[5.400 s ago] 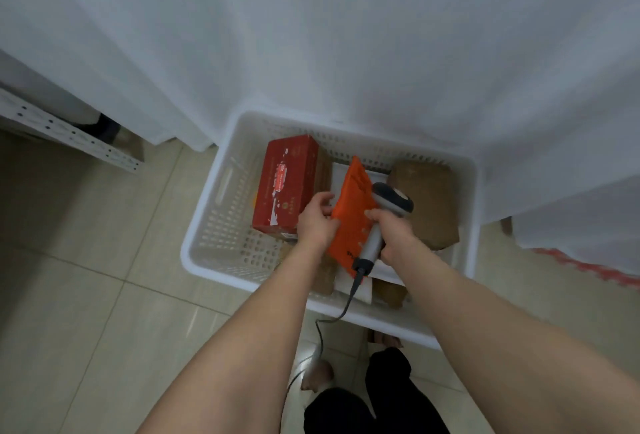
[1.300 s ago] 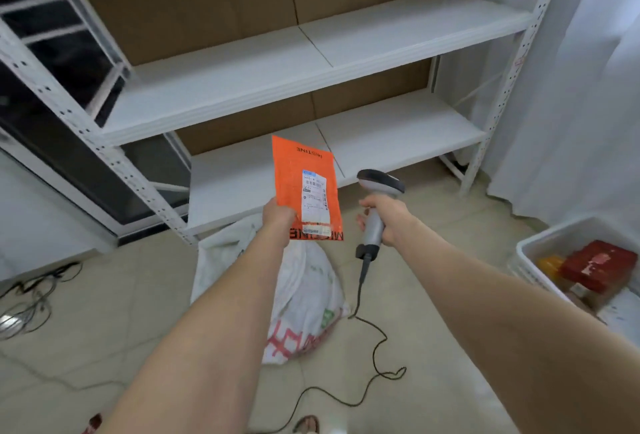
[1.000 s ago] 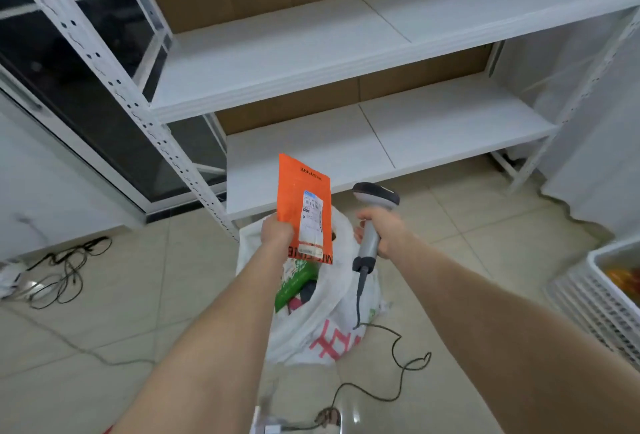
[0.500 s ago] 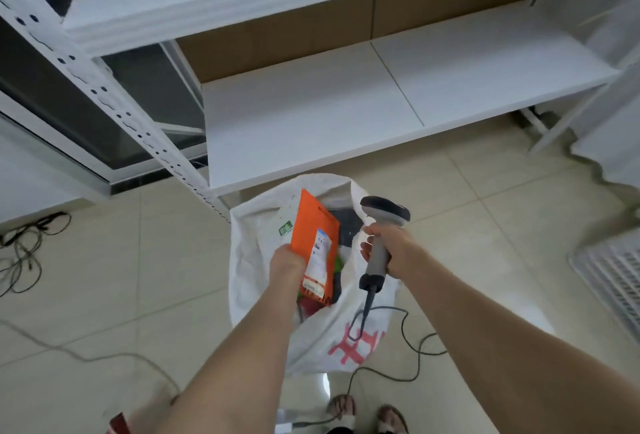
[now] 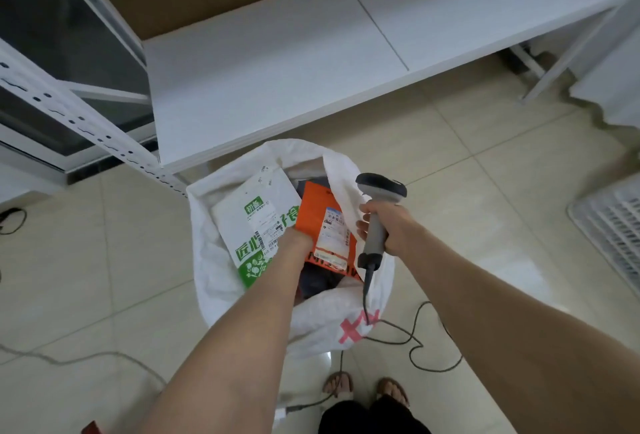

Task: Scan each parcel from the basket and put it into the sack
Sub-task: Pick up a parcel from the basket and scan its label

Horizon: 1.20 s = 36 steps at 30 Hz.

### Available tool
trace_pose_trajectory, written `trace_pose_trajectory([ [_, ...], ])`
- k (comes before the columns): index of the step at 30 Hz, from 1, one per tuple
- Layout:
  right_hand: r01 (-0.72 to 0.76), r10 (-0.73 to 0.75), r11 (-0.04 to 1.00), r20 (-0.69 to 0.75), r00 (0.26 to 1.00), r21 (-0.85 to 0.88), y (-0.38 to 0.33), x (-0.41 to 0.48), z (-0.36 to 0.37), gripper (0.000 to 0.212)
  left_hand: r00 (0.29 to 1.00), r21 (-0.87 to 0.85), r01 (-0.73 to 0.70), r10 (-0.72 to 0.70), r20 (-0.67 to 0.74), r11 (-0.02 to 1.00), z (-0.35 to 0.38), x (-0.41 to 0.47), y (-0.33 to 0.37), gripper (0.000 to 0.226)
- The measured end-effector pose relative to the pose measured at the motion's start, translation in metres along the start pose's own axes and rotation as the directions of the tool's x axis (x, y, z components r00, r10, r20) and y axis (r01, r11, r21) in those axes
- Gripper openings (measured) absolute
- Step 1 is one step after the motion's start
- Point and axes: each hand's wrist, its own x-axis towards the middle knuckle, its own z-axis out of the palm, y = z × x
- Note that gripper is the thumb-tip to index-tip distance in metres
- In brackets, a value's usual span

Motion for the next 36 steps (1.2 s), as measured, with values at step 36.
trace_pose_trajectory([
  [36, 0.496, -0.278, 0.745, -0.468, 0.839, 0.446, -0.104, -0.364, -0.331, 0.003, 0.522, -0.014, -0.813, 0.738, 0.427, 0.582, 0.084, -0.493, 0.302, 0.032],
])
